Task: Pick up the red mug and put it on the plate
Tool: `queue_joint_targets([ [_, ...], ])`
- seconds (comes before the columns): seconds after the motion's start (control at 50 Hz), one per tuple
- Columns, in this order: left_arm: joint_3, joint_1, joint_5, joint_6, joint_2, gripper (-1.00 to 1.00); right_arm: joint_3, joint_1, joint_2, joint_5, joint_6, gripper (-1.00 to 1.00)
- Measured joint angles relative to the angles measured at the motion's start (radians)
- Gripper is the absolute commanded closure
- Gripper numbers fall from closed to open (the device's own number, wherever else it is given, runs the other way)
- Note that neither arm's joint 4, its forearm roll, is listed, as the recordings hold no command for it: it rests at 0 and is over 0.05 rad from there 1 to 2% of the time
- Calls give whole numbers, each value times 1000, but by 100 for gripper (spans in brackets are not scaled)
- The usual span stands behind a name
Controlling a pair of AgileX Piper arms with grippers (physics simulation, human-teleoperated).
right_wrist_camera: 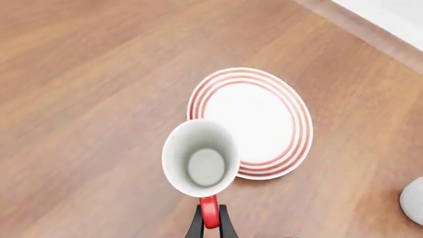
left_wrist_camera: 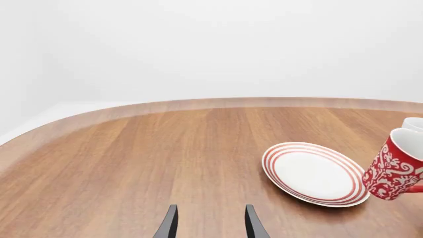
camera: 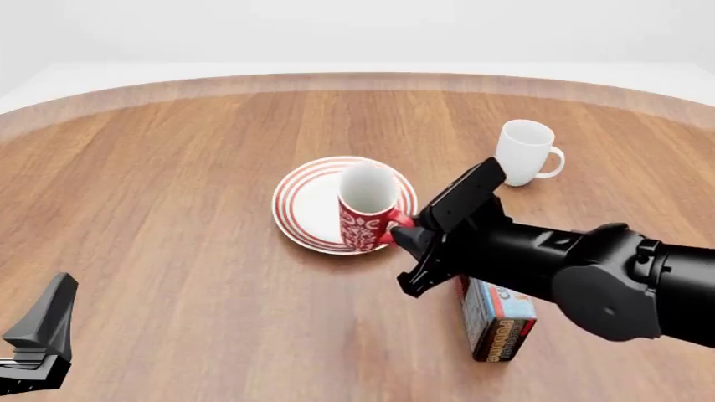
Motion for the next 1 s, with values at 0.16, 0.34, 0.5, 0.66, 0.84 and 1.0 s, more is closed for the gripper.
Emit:
queue_joint_targets([
  [0.16,0,0,0,0,0,-100,-33,-14,35,-16,-10,100],
  [0.34,0,0,0,0,0,-100,-71,-42,84,-43,-31,100],
  [0.5,0,0,0,0,0,-100,-103,-66,125,-65,-47,100],
  [0.66,0,0,0,0,0,-100,-131,-78,160,-80,-54,100],
  [0.84,0,0,0,0,0,-100,-160,-92,207,-107,-62,100],
  [1.0,0,0,0,0,0,-100,-188,-106,252,-129,-70,100],
])
